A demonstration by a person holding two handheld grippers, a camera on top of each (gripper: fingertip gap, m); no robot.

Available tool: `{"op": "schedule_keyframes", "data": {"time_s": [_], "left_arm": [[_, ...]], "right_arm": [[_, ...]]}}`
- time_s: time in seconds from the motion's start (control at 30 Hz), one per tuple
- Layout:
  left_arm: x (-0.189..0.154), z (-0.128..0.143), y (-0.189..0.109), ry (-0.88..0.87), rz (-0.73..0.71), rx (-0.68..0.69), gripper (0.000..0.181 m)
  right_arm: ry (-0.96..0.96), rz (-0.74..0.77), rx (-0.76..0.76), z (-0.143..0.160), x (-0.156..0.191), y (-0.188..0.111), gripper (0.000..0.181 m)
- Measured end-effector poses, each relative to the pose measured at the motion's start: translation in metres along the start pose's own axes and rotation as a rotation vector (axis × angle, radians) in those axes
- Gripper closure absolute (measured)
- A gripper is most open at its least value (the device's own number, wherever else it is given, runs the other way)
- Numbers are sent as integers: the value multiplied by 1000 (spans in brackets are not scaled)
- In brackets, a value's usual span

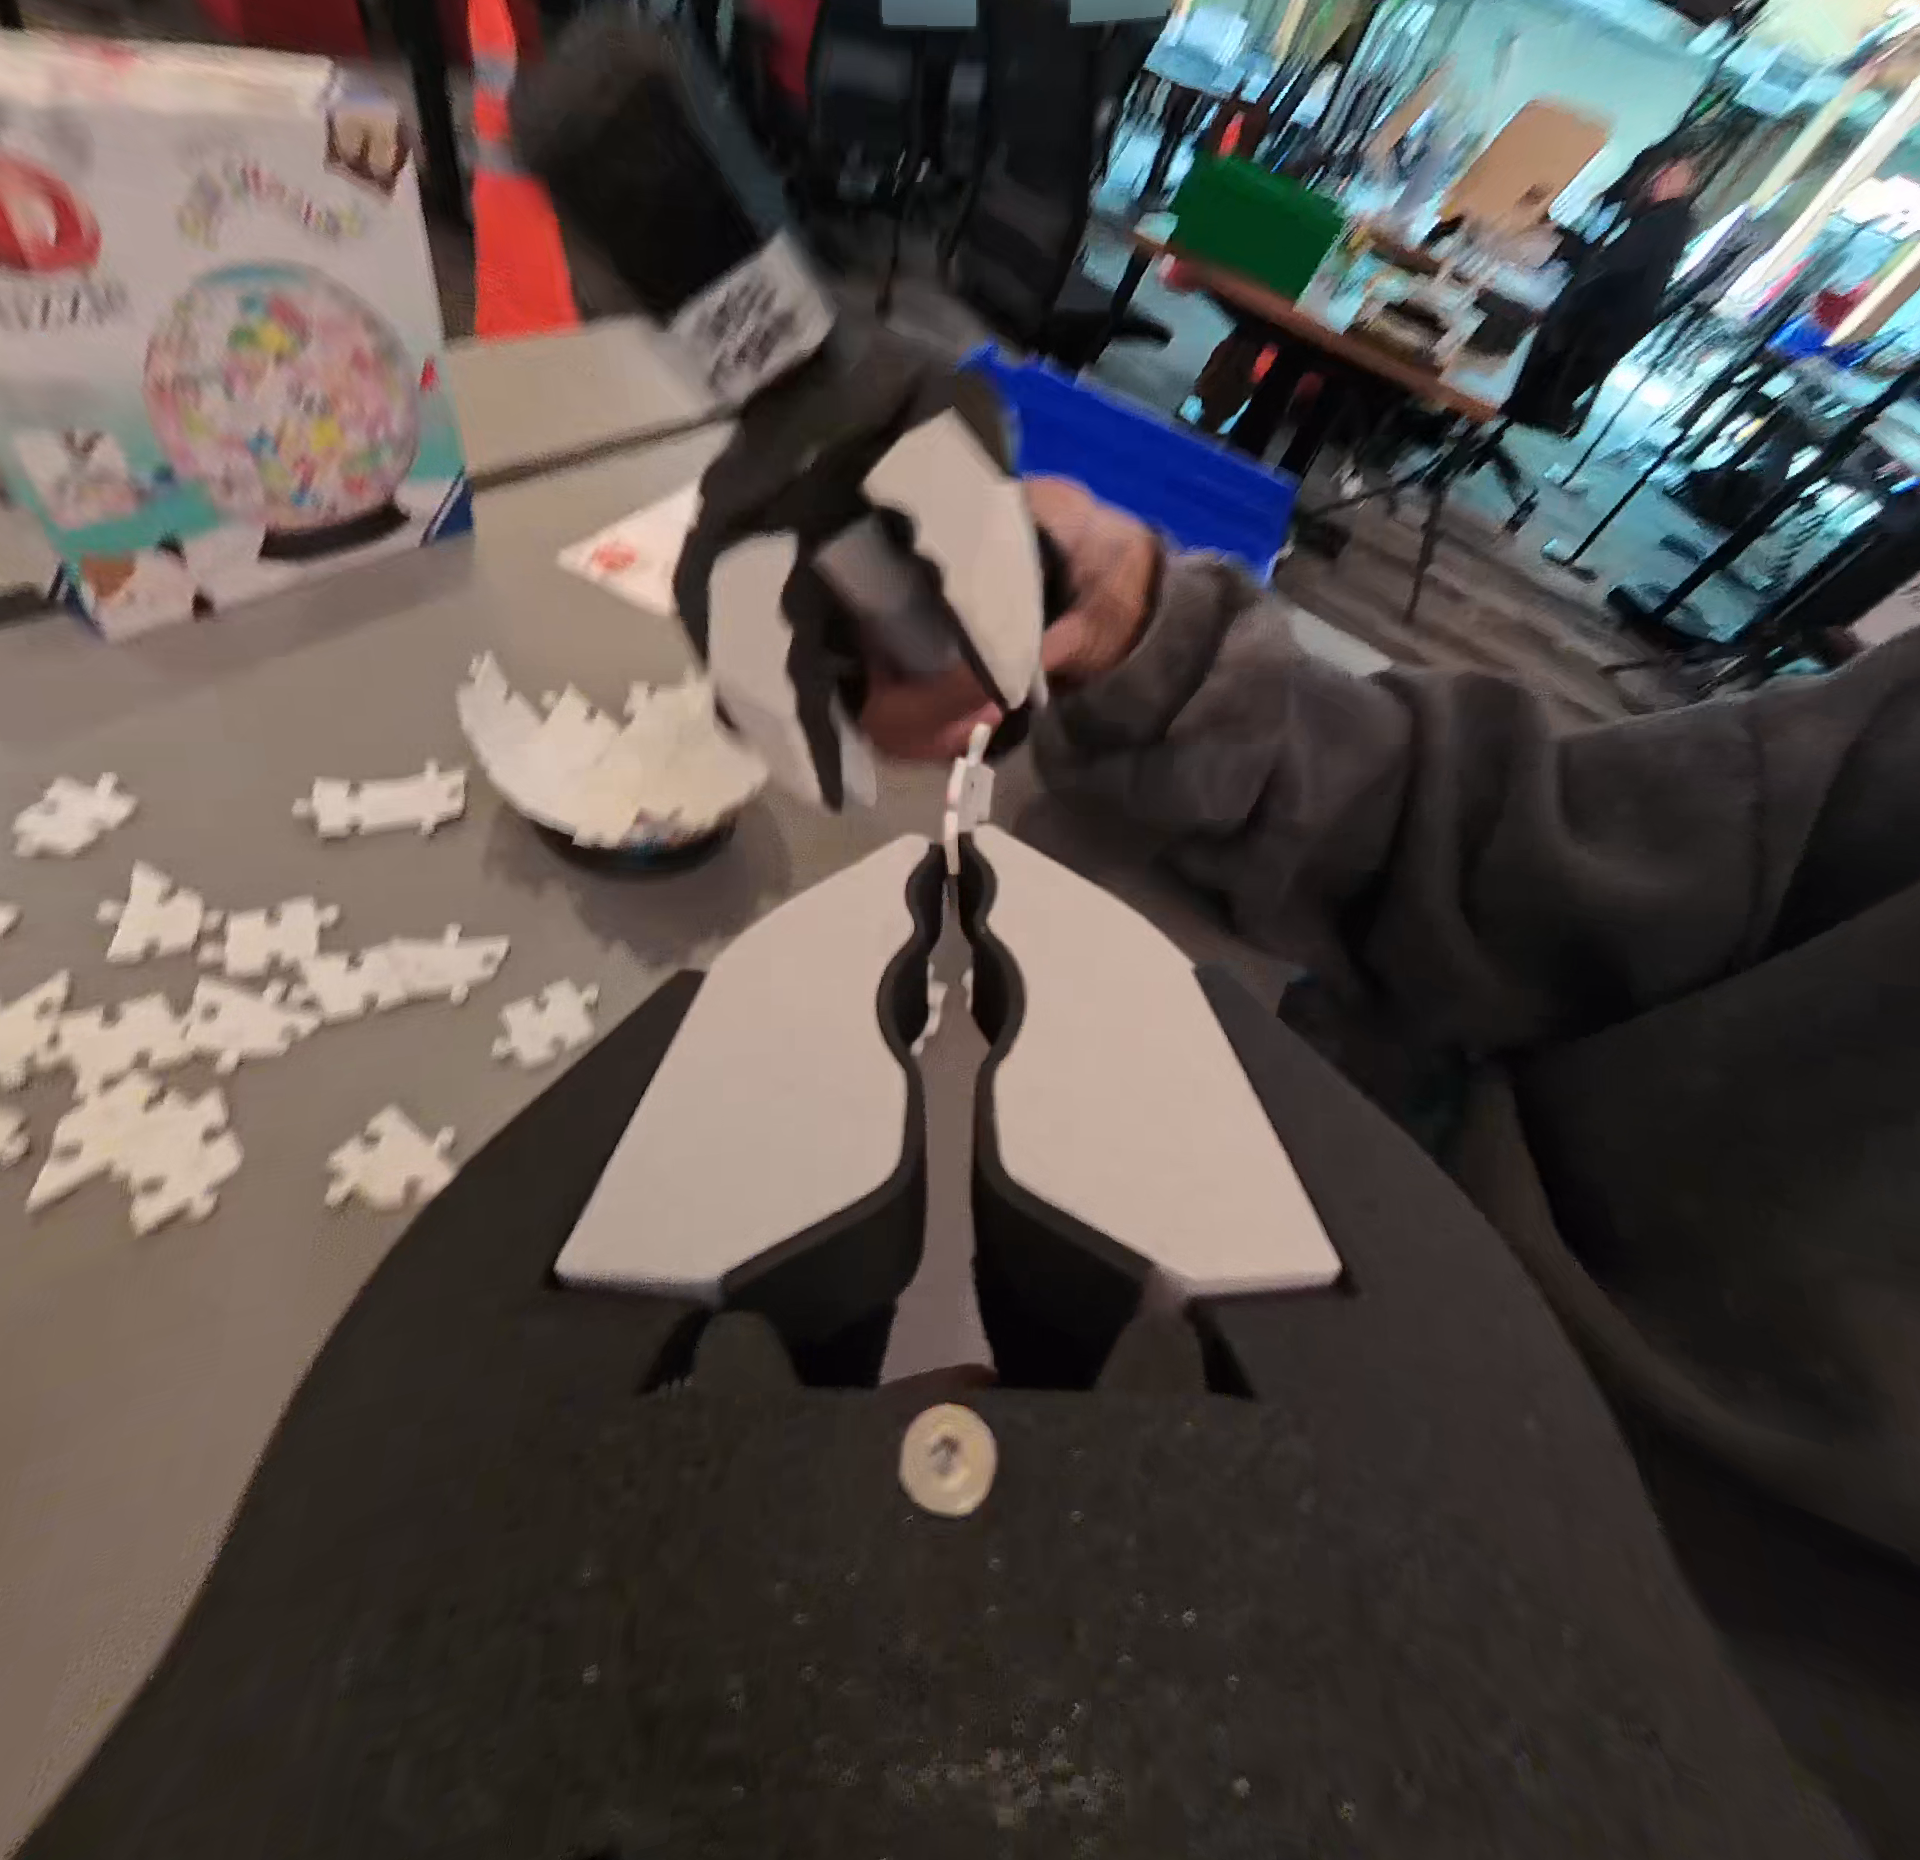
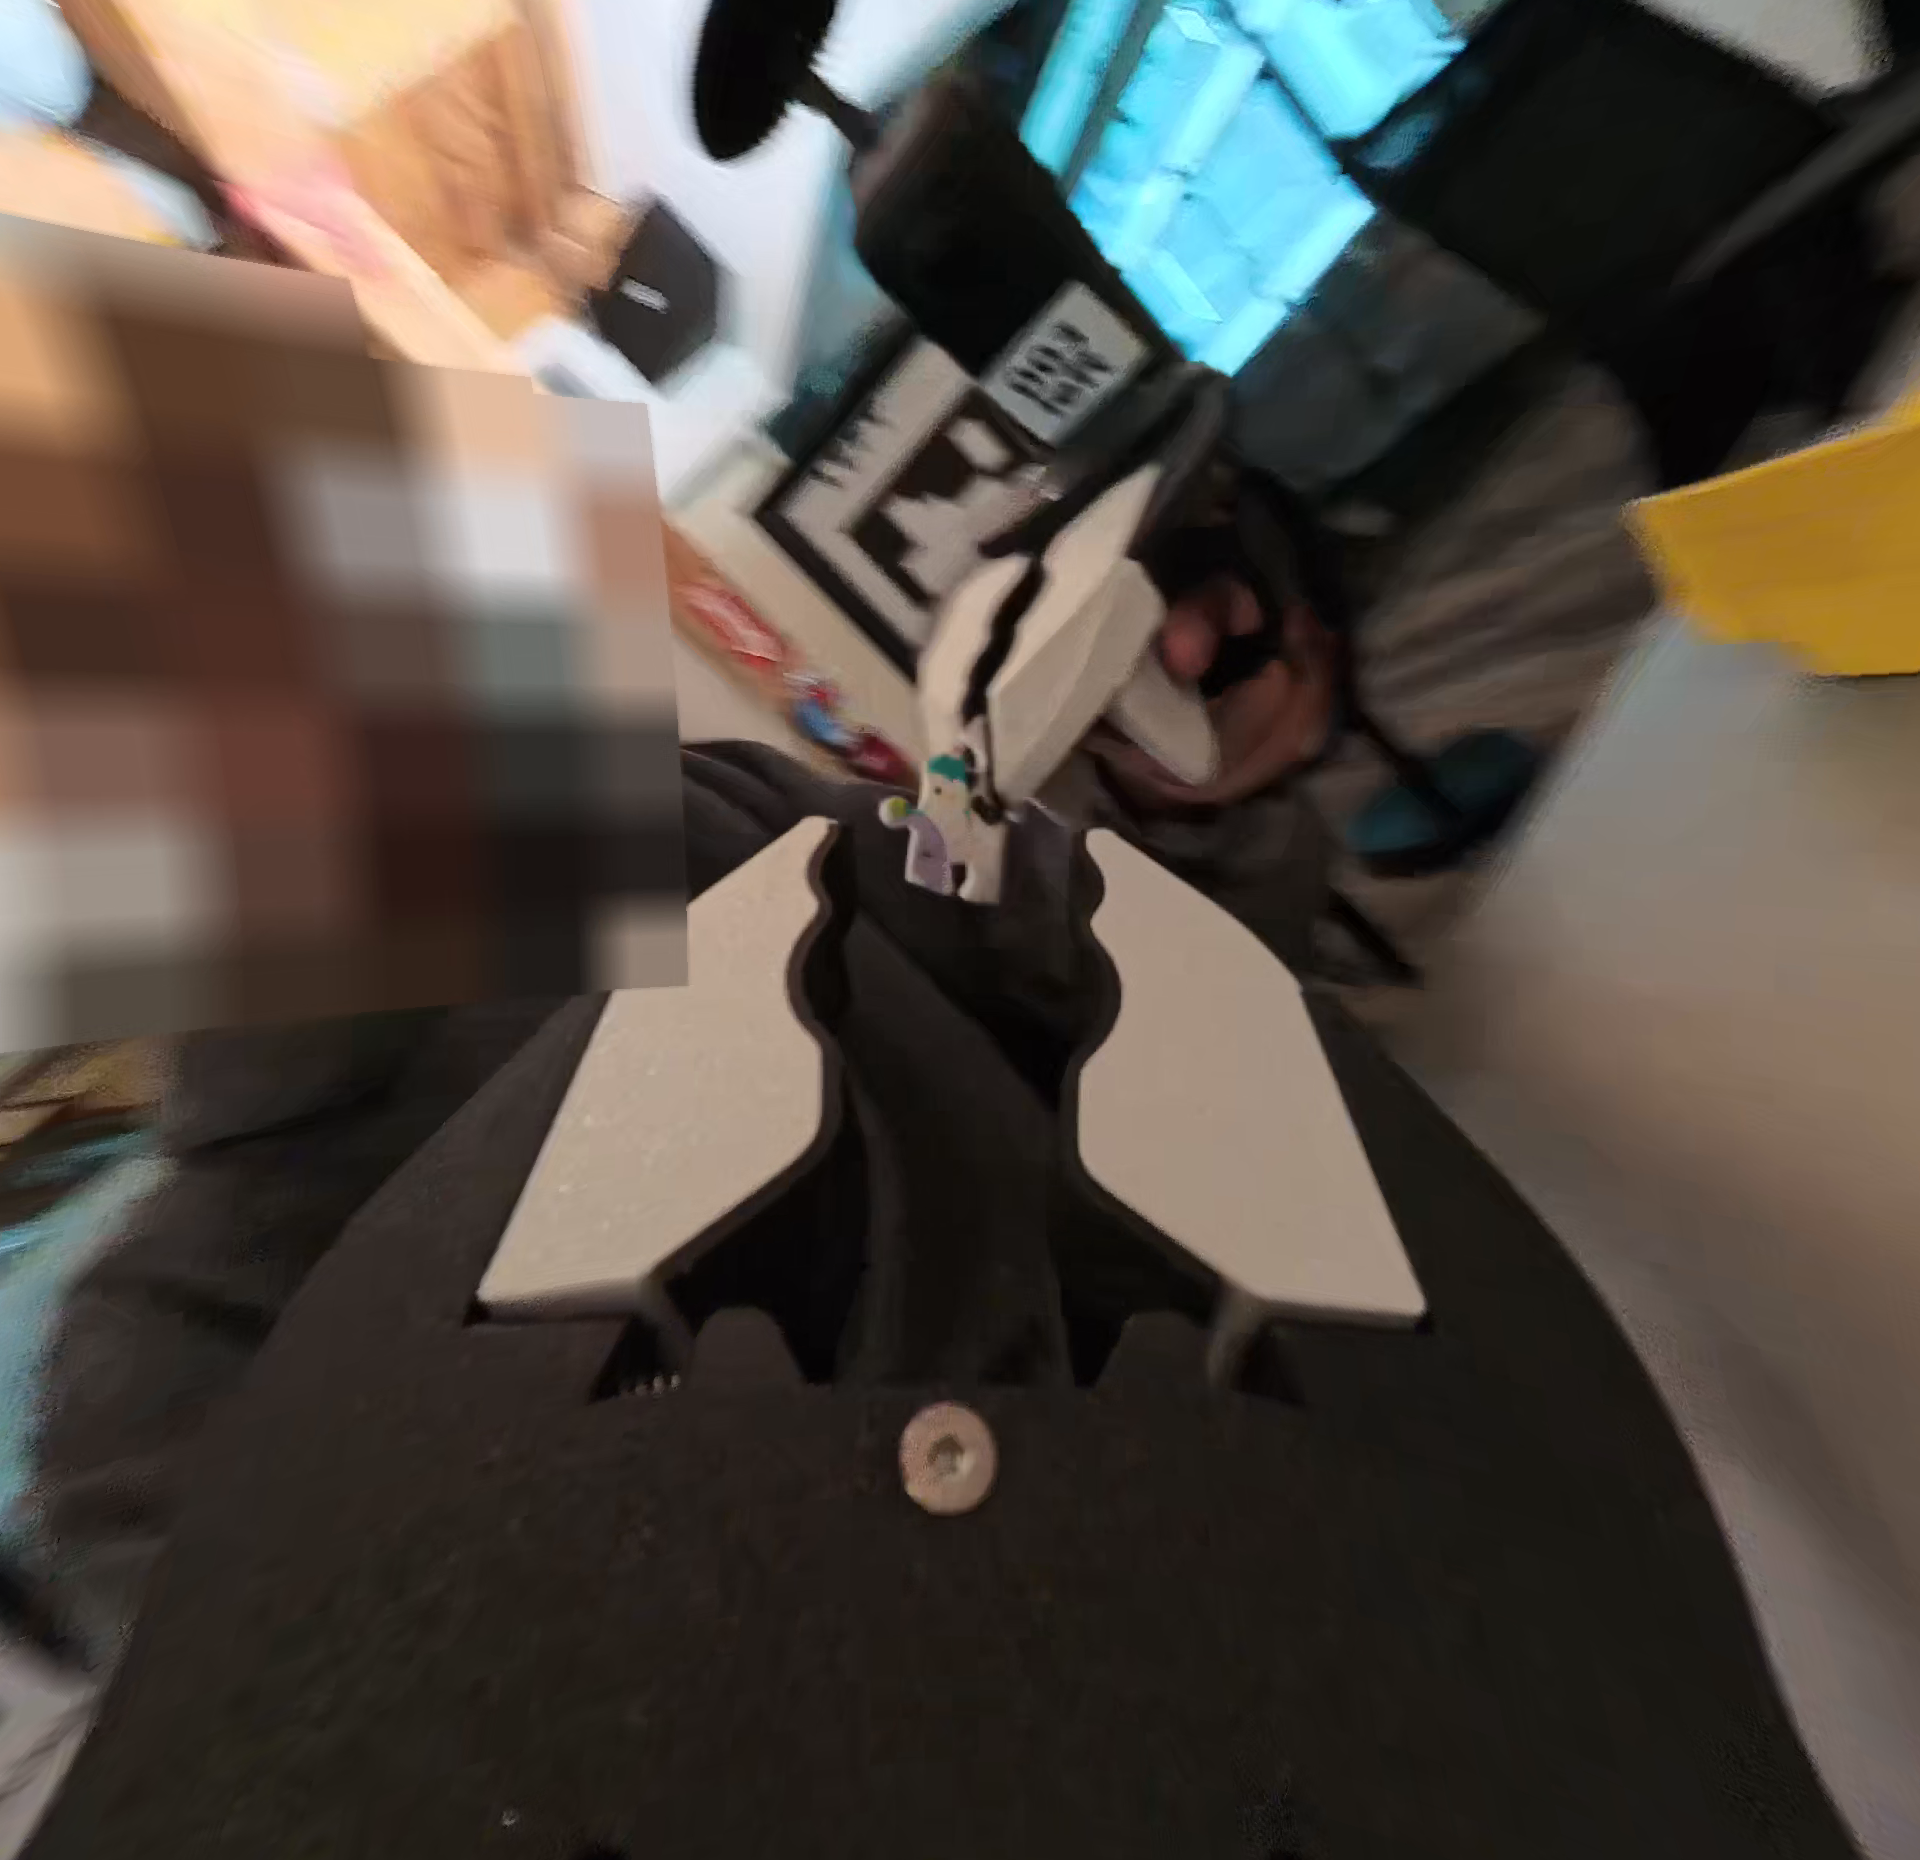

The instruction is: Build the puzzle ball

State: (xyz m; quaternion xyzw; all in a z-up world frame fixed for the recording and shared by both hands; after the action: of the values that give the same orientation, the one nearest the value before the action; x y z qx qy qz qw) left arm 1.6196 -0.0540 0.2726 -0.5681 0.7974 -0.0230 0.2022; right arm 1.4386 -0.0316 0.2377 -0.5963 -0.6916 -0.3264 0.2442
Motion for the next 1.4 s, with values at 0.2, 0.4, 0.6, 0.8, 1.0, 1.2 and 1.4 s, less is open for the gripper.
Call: {"op": "schedule_keyframes", "data": {"time_s": [0.2, 0.4, 0.6, 0.8, 1.0, 1.2, 1.4], "left_arm": [[-1, 11, 11, -13, -21, 242, 179], [-5, 14, 22, 42, -34, 315, 179], [-5, 17, 27, 66, -72, 363, 179], [-1, 26, 32, 53, -93, 415, 179], [-2, 26, 32, 69, -96, 419, 179], [-2, 25, 33, 77, -112, 422, 179], [-5, 27, 32, 82, -97, 450, 179]], "right_arm": [[-487, 525, 247, -1, 29, 10, 155], [-560, 676, 472, 12, 28, 29, 171], [-566, 704, 513, 13, 27, 28, 179], [-531, 676, 513, 14, 25, 26, 181], [-546, 699, 547, 17, 21, 27, 174], [-571, 741, 619, 21, 16, 29, 179], [-612, 732, 600, 19, 19, 32, 176]]}}
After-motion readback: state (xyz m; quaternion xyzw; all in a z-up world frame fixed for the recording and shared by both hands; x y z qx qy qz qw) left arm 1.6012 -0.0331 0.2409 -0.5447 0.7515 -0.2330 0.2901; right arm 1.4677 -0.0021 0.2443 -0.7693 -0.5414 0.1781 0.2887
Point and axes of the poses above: each gripper's, where its closed fingertips meet, y out along the fingers, z out of its underside, x = y × z across the jaws, the point moved 9 cm from there along -y, back along the fingers, and after that the axes turned 5 degrees about z, right-handed, at the moved point
